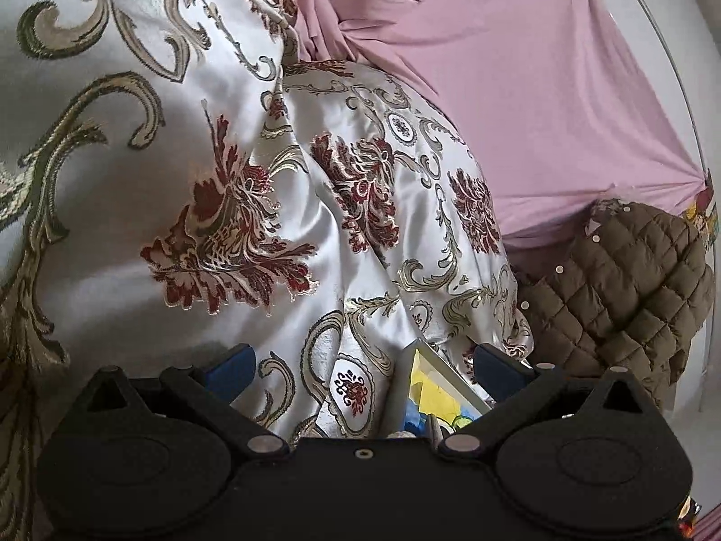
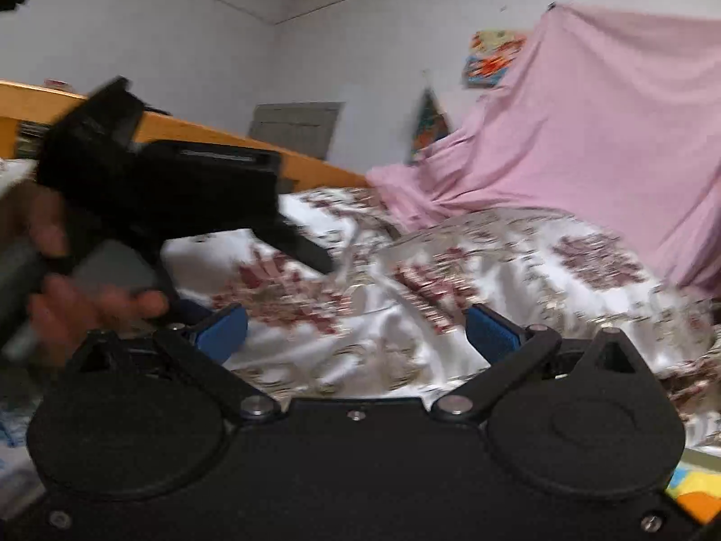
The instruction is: Organize soft objects
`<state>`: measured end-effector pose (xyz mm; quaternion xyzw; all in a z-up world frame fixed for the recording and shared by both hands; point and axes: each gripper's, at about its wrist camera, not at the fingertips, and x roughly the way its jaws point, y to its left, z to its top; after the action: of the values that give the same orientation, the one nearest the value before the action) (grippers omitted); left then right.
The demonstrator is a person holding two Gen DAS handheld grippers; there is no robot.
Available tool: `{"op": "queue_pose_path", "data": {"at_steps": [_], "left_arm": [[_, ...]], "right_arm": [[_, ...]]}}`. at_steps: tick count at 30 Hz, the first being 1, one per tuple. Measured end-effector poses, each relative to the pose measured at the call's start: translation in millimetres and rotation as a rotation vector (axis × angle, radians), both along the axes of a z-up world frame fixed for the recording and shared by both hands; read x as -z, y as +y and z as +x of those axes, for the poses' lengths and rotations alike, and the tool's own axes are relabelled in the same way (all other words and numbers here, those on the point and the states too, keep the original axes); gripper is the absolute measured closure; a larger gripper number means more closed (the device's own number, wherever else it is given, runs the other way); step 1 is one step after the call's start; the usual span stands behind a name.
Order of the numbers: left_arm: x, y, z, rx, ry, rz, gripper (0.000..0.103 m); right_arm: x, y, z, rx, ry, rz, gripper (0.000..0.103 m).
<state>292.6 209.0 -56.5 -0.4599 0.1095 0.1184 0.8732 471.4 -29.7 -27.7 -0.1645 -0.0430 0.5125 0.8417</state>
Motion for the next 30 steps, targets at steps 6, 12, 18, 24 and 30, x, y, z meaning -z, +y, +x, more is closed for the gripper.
{"op": "queue_pose_path", "data": {"at_steps": [6, 12, 18, 24, 30], "left_arm": [[-0.1, -3.1, -0.6, -0.004, 0.019, 0.002, 0.001], [3.3, -20.9, 1.4, 0.088, 0.104, 0.048, 0.001], [-1.2, -51.1, -0.6, 0.220, 0.151, 0.143, 0.001], [-2.3, -71.2, 1.2, 0.339, 0.229, 0.210, 0.001], [0.0, -84.8, 7.5, 0.450, 0.263, 0.263, 0.001]], "right_arm": [[-9.2, -6.5, 5.4, 0.070, 0.078, 0.085, 0.001], [-20.3, -50.6, -20.4, 0.157, 0.225, 0.193, 0.001], [-17.0, -76.8, -30.0, 0.242, 0.282, 0.221, 0.001], [-23.9, -98.3, -45.1, 0.287, 0.340, 0.246, 0.001], [-11.4, -110.4, -49.9, 0.423, 0.449, 0.191, 0.001]]}}
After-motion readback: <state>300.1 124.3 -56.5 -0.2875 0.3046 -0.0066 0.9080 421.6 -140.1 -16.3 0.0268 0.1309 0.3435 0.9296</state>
